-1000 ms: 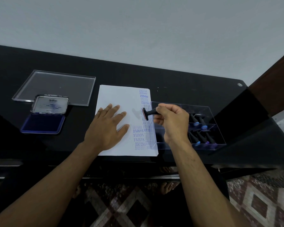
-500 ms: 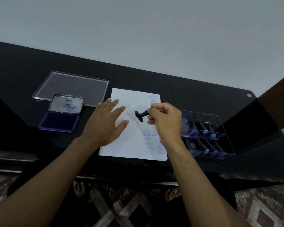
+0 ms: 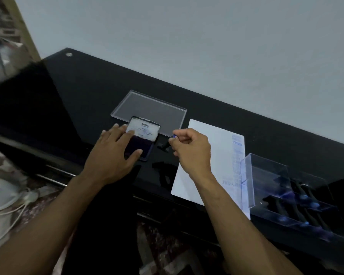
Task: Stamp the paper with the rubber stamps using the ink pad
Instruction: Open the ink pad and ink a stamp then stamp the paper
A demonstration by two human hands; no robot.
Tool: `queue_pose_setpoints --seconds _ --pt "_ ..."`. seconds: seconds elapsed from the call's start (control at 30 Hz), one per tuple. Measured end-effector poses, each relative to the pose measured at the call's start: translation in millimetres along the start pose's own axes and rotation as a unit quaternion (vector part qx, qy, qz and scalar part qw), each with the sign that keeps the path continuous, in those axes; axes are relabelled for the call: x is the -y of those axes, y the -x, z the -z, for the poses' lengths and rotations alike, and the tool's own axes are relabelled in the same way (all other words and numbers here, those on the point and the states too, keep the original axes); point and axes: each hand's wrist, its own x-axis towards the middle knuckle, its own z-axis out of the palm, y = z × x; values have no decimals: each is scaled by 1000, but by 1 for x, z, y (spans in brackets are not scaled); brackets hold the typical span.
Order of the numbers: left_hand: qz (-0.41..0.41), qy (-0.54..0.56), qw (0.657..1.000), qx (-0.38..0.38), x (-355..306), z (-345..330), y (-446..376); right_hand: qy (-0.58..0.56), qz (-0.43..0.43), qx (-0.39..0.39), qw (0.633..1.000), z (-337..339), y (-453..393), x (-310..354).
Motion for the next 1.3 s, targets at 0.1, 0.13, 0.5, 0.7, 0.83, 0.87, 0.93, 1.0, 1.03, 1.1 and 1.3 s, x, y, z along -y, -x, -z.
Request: queue_pose_setpoints --seconds 0.1,0.13,0.5,0.7,0.83,0.87,0.93,1.0,1.03,1.1,1.3 --pt "24 -7 1000 -7 24 4 8 25 27 27 999 -24 0 10" --pt "28 -12 1000 -7 31 5 10 39 42 35 998 -32 -1 13" --pt "24 -48 999 7 59 -4 8 174 149 88 969 -72 -3 29" --pt "28 -69 997 18 61 -14 9 224 172 112 953 -77 -4 31" --pt "28 -75 997 9 61 -15 9 242 177 124 946 -80 -5 32" --pt "29 -76 997 10 61 -15 9 245 179 128 944 -81 -5 32" --pt "29 -79 996 10 60 -15 9 254 184 136 940 -82 -4 32" --pt "28 -79 996 5 60 -15 10 268 185 145 934 -83 -4 31" --pt "28 -78 997 3 60 -15 10 272 185 148 933 -83 -4 31" --pt "30 -79 996 6 60 -16 10 272 180 148 934 -84 -5 31" --pt "33 -86 996 13 61 -17 8 267 173 155 935 -81 -5 34"
